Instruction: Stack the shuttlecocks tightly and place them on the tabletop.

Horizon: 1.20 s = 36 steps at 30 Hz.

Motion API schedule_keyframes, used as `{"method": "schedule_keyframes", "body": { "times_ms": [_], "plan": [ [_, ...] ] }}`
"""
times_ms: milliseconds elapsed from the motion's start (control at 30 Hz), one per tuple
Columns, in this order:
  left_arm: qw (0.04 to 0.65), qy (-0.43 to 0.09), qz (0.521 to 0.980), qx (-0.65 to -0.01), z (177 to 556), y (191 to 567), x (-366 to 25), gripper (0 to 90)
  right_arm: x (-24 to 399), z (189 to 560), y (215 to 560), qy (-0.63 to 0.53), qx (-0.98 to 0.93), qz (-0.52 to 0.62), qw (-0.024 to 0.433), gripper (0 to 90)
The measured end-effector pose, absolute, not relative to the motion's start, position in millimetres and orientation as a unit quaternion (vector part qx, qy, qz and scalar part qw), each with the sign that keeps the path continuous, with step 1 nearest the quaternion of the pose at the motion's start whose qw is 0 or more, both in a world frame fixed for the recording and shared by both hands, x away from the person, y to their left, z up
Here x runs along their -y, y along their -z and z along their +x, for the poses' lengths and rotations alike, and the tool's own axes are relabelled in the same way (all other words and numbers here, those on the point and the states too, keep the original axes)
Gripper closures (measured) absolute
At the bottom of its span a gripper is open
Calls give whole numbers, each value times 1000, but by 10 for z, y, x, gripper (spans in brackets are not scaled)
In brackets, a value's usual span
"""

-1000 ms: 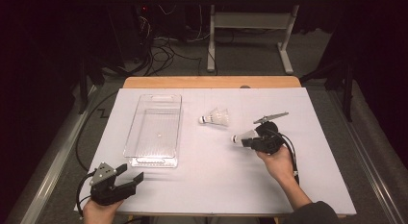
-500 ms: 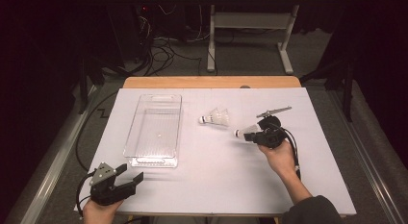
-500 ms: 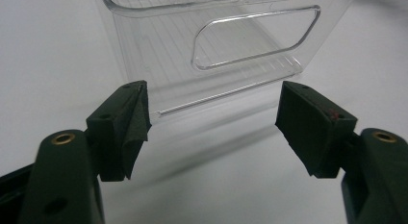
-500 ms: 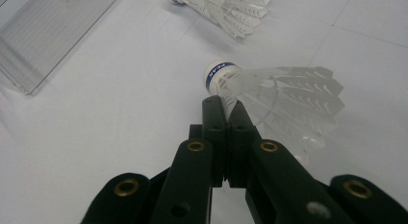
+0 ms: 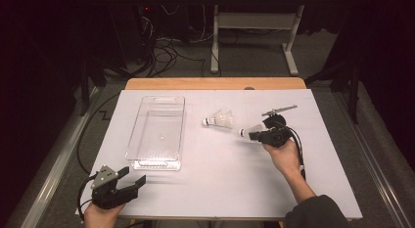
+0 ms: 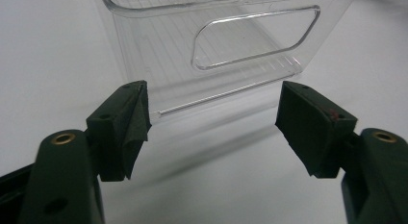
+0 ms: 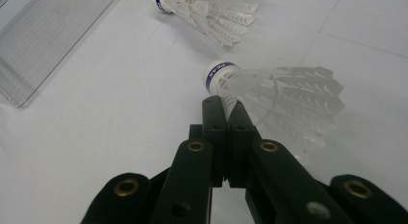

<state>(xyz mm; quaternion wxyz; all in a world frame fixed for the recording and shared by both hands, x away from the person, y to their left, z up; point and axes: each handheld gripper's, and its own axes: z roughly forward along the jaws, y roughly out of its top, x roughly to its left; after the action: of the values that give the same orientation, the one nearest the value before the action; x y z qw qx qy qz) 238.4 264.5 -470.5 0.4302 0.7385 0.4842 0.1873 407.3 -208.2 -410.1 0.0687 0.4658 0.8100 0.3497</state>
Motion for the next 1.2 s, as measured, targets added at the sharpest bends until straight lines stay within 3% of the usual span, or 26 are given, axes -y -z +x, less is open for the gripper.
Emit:
{"method": "schedule_keyframes", "body": {
  "times_ms": [1200],
  "plan": [
    [433, -186, 738, -484, 2382, 4700, -2655, 288, 2038, 4399, 4083, -355, -800, 478, 70, 900]
  ]
}}
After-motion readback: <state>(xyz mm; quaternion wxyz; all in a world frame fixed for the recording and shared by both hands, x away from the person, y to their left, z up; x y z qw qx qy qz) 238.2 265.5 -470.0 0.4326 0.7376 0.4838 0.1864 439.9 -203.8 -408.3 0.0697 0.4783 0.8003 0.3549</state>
